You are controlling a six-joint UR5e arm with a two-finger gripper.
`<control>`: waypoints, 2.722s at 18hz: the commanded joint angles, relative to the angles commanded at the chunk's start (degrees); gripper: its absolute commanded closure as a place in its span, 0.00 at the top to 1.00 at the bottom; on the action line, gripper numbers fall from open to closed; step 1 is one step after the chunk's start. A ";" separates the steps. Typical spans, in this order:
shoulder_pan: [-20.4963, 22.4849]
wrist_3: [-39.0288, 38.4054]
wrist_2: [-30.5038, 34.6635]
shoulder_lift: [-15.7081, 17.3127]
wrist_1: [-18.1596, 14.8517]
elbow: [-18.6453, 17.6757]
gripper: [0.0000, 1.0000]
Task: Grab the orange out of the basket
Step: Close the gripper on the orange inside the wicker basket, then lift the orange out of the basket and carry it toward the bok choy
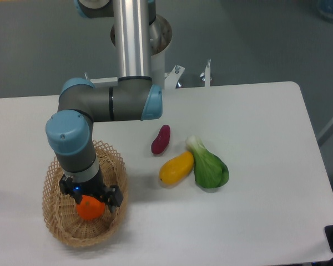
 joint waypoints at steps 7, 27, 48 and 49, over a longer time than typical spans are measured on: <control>-1.14 0.26 -0.97 -1.67 0.17 0.09 1.00; -1.23 0.17 -0.88 -3.87 0.79 -0.35 0.70; 7.54 11.41 -0.35 11.06 -14.48 4.21 0.58; 9.47 13.77 -0.35 12.03 -15.98 4.74 0.58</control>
